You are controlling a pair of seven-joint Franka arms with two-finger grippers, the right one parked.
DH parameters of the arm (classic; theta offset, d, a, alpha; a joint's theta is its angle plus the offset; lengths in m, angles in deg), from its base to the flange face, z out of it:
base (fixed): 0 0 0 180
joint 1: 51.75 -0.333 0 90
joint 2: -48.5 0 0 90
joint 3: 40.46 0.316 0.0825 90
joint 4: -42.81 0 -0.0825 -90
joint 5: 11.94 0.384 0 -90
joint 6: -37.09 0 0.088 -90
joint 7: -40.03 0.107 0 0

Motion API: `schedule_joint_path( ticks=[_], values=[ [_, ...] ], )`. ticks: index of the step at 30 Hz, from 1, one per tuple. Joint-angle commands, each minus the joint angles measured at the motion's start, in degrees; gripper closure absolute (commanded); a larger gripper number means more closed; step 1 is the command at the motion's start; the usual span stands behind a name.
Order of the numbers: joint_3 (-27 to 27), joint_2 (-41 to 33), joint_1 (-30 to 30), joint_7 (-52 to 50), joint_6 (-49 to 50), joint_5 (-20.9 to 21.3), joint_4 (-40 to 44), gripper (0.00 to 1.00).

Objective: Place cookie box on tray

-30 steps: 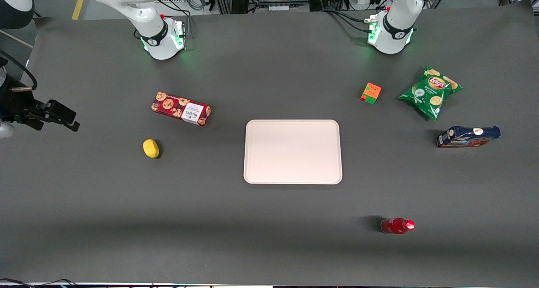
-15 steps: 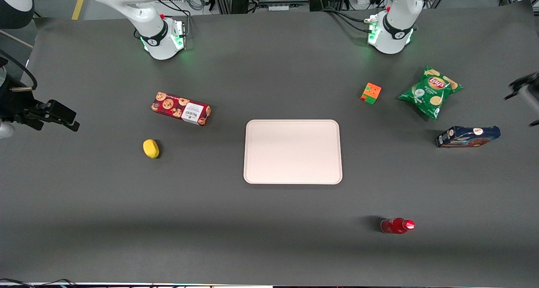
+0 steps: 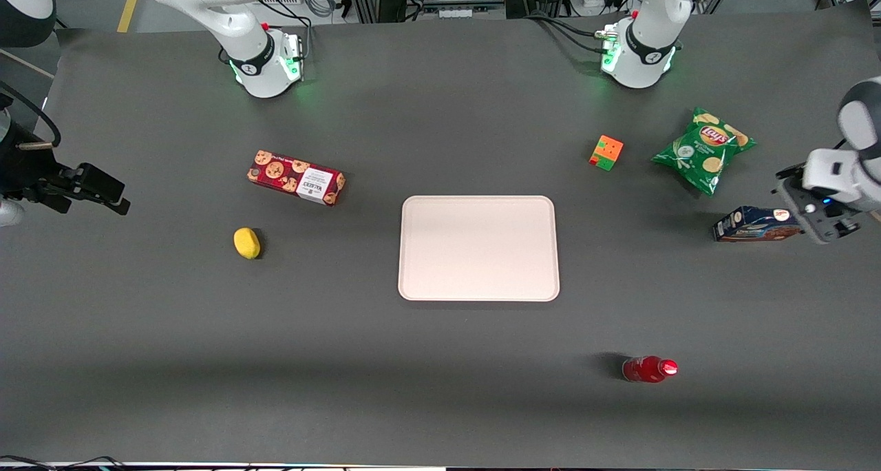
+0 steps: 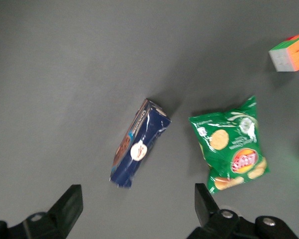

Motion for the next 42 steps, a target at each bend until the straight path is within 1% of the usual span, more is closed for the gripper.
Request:
schedule_joint_path(
  ticks=[1, 8, 12, 23, 29, 32, 33, 35, 36, 37, 38, 42],
  values=[
    [0.2, 1.2, 0.2, 1.3, -7.1, 0.5, -4.4, 0.0],
    [0.5, 4.8, -0.3, 1.5, -13.5, 0.2, -5.4, 0.0],
    [0.9, 5.9, -1.1, 4.7, -15.9, -0.5, -6.2, 0.0],
    [3.1, 7.7, -1.6, 9.5, -18.5, -1.1, -7.1, 0.0],
    [4.2, 9.2, -2.0, 14.3, -19.4, -6.0, -7.1, 0.0],
    [4.5, 9.9, -2.0, 15.6, -19.8, -7.5, -7.0, 0.0],
    [4.5, 9.9, -2.0, 15.6, -19.8, -8.1, -7.0, 0.05],
    [4.5, 9.9, -2.0, 15.6, -19.7, -9.3, -7.0, 0.24],
    [4.5, 9.9, -2.0, 15.6, -19.6, -10.0, -7.0, 0.38],
    [4.6, 9.9, -2.0, 15.5, -19.4, -11.0, -7.0, 0.57],
    [4.6, 9.9, -2.0, 15.6, -19.4, -11.5, -7.0, 0.7],
    [4.6, 9.8, -1.9, 15.5, -18.8, -11.8, -6.6, 0.98]
  ],
)
